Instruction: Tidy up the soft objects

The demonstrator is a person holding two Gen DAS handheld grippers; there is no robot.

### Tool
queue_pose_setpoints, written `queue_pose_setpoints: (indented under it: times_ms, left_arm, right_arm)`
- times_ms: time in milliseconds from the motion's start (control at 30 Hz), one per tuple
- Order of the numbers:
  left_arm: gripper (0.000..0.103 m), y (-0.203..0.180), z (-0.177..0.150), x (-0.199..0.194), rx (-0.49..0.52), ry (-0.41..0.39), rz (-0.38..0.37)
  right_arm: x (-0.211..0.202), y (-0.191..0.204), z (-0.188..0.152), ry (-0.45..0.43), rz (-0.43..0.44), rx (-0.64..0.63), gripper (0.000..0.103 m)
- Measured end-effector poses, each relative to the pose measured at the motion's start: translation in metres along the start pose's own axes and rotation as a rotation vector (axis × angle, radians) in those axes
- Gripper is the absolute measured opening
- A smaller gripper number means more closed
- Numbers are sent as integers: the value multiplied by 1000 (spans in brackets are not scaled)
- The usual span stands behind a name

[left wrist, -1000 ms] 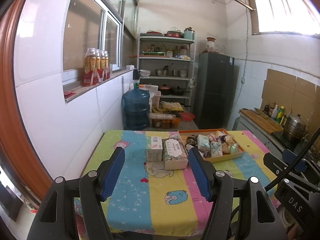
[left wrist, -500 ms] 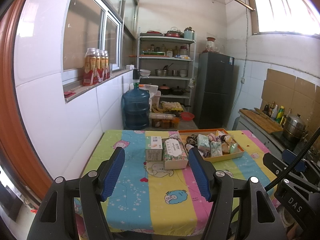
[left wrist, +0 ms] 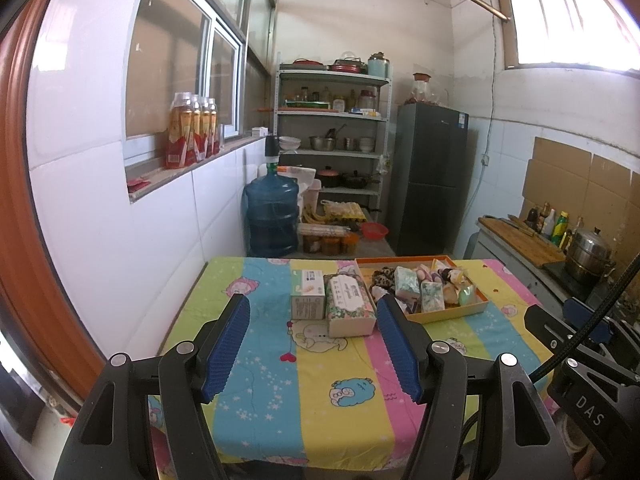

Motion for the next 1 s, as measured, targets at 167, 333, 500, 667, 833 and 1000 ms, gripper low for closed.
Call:
queue_pose_setpoints:
  times_ms: [167,333,500,667,833,1000]
  left_arm:
    - [68,0,1,1,0,1,1]
    - [68,0,-1,0,0,2,0]
    - [68,-1,-4,-2,0,4,-2]
    - [68,-2,-5,-3,1,4,-1]
    - [68,-2,-5,-4,1,4,-2]
    - [68,-3,-7,-4,2,5,-4]
  right_arm:
    - [1,-1,1,0,0,2,55]
    - [1,-1,1,0,0,2,55]
    - [-1,3,-3,2,1,6,55]
    - [0,1,-1,2,2,5,55]
    - [0,1,-1,2,1,5,55]
    - [-1,1,-1,3,2,6,55]
Point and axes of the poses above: each gripper's, at about its wrist camera, not at the fingertips, and x roughly the way its jaws point, y to its left, z to its top, the point moved 2 cm from there along x, roughly the way its jaws point, and after that the axes turned 12 degrees about z, right-handed, at the moved point
